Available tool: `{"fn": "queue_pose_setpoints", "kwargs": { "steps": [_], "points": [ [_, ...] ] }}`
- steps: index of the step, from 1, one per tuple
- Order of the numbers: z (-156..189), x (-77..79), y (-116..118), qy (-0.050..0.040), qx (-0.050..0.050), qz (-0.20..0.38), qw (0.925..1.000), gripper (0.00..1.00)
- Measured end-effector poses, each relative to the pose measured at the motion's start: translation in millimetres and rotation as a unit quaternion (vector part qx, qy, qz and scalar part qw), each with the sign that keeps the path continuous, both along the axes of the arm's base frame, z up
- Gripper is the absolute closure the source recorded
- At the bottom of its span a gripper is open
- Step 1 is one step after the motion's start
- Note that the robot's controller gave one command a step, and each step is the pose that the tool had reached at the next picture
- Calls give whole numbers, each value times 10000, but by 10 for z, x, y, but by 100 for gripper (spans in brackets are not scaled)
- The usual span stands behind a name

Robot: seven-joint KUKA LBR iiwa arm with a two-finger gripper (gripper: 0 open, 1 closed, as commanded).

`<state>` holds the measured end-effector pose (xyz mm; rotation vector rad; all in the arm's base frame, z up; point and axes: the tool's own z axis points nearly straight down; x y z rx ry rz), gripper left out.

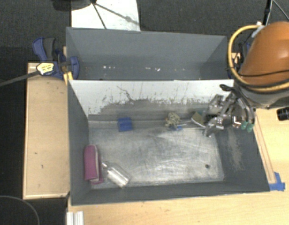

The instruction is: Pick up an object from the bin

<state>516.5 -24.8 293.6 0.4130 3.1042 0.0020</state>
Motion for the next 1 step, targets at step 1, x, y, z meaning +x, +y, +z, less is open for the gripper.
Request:
{"fn": "queue_pose_setpoints", "kwargs": {
  "steps": [1],
  "points": [
    [-41,-8,2,35,3,-2,10000,0]
  ]
}}
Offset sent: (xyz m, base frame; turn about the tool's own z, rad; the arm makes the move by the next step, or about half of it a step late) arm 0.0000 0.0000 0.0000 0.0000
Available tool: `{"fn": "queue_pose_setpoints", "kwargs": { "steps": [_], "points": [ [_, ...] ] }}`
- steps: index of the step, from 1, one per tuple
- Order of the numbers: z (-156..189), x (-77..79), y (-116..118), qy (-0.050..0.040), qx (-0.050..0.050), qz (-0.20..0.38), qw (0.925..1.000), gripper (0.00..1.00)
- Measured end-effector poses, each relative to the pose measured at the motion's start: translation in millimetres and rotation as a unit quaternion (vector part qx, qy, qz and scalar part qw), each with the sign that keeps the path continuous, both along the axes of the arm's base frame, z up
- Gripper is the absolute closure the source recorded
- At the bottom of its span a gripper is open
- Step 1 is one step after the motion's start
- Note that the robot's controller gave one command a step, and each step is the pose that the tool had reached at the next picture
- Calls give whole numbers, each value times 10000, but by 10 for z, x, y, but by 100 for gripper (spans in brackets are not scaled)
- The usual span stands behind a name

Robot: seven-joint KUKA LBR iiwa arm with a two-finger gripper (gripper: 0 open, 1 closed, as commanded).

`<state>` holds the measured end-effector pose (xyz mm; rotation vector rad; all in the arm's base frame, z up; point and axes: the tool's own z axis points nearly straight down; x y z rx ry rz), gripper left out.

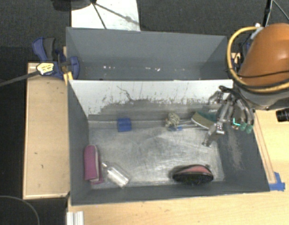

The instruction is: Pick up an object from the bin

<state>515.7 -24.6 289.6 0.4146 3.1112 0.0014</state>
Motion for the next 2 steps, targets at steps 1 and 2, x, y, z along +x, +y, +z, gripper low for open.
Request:
{"fn": "queue_pose_setpoints", "kwargs": {
  "steps": [1,2],
  "points": [
    [-1795,278,-584,37,0,-308,9995,0],
    [-1750,294,-571,3,-1,-301,9995,100]
  ]
}}
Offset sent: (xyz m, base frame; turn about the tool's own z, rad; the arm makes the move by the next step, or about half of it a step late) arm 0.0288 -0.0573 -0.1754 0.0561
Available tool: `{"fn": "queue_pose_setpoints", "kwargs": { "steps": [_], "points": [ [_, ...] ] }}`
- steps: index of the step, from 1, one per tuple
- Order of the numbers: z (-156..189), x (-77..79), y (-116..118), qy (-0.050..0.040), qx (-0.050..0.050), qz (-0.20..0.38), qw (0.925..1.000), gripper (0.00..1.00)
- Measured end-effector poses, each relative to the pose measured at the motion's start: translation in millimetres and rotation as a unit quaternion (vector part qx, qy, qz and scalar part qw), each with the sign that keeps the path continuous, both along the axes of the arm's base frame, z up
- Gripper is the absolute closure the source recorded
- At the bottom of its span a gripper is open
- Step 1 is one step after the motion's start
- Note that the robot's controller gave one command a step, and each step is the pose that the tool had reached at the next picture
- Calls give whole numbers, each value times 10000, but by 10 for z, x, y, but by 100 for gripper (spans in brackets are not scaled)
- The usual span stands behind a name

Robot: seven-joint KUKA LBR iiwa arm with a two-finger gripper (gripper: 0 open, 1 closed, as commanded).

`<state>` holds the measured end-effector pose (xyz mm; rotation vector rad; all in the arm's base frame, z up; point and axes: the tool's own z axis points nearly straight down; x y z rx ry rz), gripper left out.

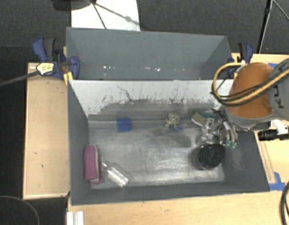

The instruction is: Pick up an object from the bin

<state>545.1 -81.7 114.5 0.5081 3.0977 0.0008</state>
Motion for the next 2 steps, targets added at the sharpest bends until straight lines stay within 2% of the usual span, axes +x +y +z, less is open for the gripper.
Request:
{"fn": "queue_pose_setpoints", "kwargs": {
  "steps": [1,2],
  "points": [
    [0,0,0,0,1,-5,10000,0],
    [-441,-52,-544,2,18,-382,9993,0]
  ]
}}
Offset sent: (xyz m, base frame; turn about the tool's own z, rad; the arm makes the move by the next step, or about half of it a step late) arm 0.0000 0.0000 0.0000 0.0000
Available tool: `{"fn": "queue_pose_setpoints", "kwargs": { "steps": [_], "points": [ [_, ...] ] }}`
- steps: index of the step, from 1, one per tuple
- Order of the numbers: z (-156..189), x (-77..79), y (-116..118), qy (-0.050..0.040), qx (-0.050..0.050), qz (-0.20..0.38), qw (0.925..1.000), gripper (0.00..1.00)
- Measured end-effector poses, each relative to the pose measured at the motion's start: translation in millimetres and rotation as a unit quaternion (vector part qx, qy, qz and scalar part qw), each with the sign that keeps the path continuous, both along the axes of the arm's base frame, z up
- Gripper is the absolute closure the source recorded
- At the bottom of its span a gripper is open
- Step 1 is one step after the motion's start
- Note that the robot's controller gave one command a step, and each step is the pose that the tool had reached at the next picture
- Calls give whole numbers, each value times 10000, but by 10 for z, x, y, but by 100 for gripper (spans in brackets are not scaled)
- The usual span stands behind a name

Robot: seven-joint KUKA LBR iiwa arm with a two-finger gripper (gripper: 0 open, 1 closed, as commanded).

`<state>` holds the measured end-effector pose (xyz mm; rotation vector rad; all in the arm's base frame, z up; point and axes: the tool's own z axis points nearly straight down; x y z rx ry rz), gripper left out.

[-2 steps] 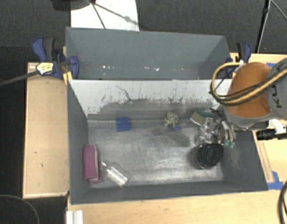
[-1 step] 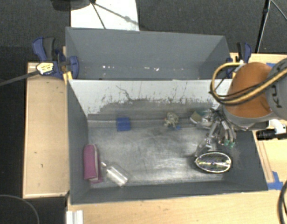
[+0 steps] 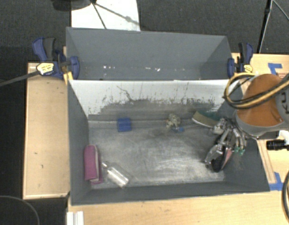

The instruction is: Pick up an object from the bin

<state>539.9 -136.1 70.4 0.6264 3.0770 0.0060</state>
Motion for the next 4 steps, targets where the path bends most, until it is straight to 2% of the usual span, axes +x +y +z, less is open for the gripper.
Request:
{"fn": "queue_pose_setpoints", "kwargs": {
  "steps": [1,2,3,4],
  "points": [
    [634,-451,-118,-3,-22,361,9993,0],
    [121,-575,21,19,-12,524,9986,0],
    [137,-565,31,8,-4,522,9986,100],
    [1850,-530,103,-41,-31,741,9972,100]
  ]
}}
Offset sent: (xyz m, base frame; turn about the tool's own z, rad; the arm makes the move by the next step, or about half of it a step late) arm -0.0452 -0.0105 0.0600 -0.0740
